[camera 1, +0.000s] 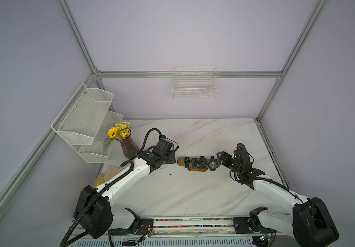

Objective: Place watch on stand
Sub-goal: Pick up the watch at the center of the board.

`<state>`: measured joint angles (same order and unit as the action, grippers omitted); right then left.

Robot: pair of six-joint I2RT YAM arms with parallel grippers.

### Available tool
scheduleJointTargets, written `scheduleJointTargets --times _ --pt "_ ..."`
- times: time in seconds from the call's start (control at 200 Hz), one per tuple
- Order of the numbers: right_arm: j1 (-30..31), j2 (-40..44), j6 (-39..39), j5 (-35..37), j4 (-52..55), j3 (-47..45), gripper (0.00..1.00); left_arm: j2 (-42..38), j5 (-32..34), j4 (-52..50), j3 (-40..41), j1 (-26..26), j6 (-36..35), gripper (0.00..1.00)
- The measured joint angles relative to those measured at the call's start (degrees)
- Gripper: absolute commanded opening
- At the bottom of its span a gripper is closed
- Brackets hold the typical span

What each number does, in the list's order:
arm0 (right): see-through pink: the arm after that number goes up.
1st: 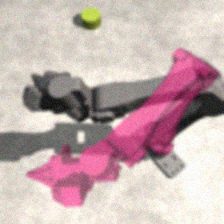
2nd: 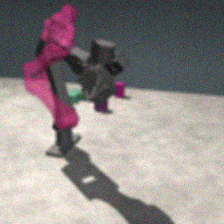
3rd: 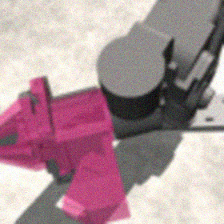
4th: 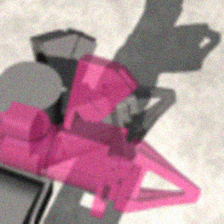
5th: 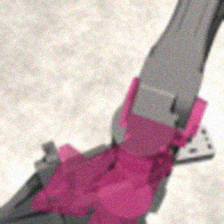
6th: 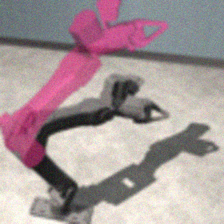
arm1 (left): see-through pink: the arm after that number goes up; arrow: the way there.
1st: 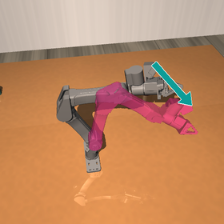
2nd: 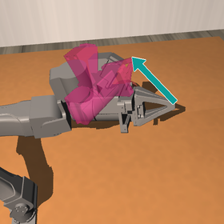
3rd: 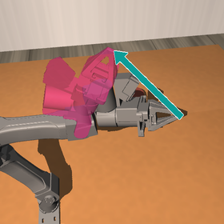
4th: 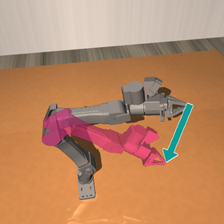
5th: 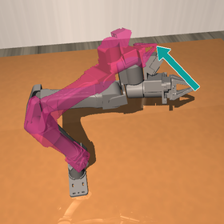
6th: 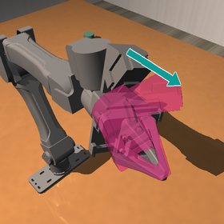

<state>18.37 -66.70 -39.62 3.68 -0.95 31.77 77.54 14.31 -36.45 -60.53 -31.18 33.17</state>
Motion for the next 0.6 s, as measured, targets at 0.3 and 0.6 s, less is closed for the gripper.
scheduleJointTargets --times 0.3,0.6 --pt "0.0 6.93 6.32 -0.74 4.68 2.82 0.93 13.29 9.73 -2.14 -6.27 8.83 -9.4 0.82" --pt "0.0 10.56 7.56 -2.19 6.58 2.71 0.93 25.29 8.31 -2.47 -10.64 9.79 -19.82 0.81"
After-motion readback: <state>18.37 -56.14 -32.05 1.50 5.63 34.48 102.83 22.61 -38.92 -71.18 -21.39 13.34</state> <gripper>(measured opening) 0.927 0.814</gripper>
